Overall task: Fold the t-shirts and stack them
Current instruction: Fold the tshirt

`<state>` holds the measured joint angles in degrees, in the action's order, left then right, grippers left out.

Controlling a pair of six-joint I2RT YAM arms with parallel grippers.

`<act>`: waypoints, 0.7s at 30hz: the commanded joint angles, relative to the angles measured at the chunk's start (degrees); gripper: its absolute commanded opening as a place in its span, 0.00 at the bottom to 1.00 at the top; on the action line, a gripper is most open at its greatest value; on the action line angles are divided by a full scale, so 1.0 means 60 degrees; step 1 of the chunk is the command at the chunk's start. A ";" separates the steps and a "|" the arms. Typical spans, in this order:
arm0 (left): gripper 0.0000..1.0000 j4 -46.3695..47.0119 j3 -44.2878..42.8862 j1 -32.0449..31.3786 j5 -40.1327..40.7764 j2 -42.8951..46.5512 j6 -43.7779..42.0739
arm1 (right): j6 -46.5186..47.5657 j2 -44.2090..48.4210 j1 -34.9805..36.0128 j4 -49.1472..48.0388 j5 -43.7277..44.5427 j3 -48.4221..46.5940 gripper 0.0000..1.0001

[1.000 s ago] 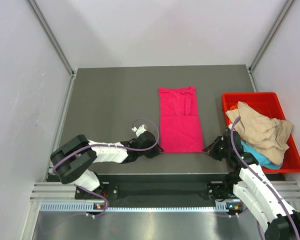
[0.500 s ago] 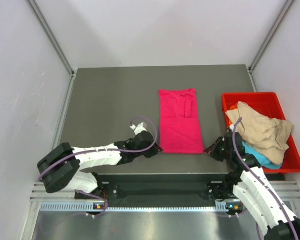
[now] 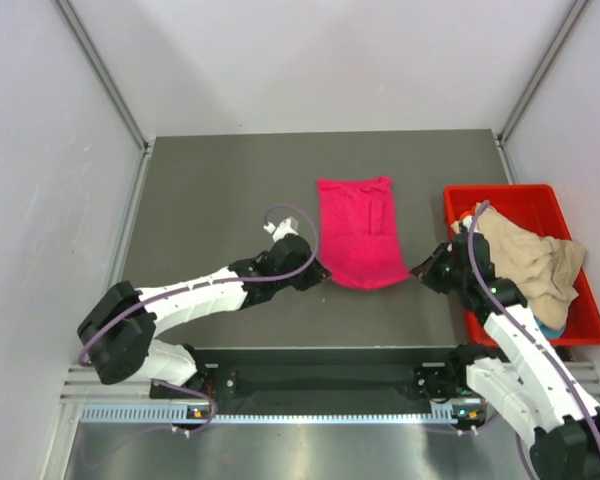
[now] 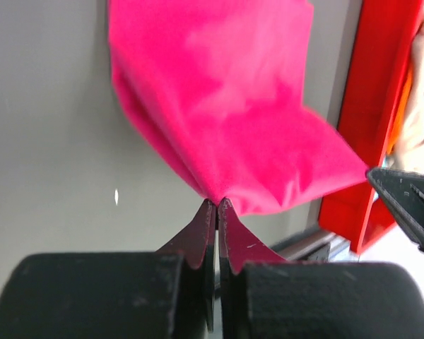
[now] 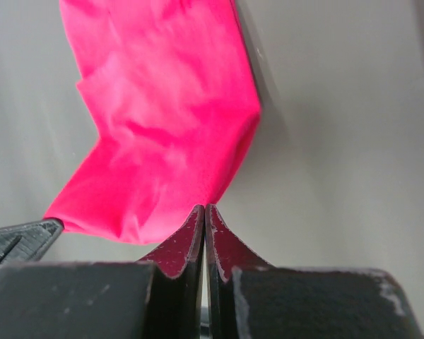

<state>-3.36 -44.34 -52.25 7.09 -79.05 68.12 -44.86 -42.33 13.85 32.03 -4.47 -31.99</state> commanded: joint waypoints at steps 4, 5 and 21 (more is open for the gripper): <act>0.00 -0.0144 -0.1808 0.1382 -0.0668 -0.0916 -0.1287 | 0.0606 -0.1776 0.0095 -0.1075 0.0686 -0.2078 0.00; 0.00 -0.0129 -0.2027 0.1746 -0.0843 -0.1237 -0.1405 | 0.0723 -0.2286 0.0080 -0.1221 0.0686 -0.2632 0.00; 0.00 -0.0701 -0.8295 0.3932 -0.2515 -0.5794 -0.2901 | 0.1603 -0.8324 -0.0652 -0.1823 0.0307 -0.8084 0.00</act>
<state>-7.90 -89.14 -29.67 -6.81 -111.63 52.80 -37.06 -88.86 11.40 23.40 -0.86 -74.85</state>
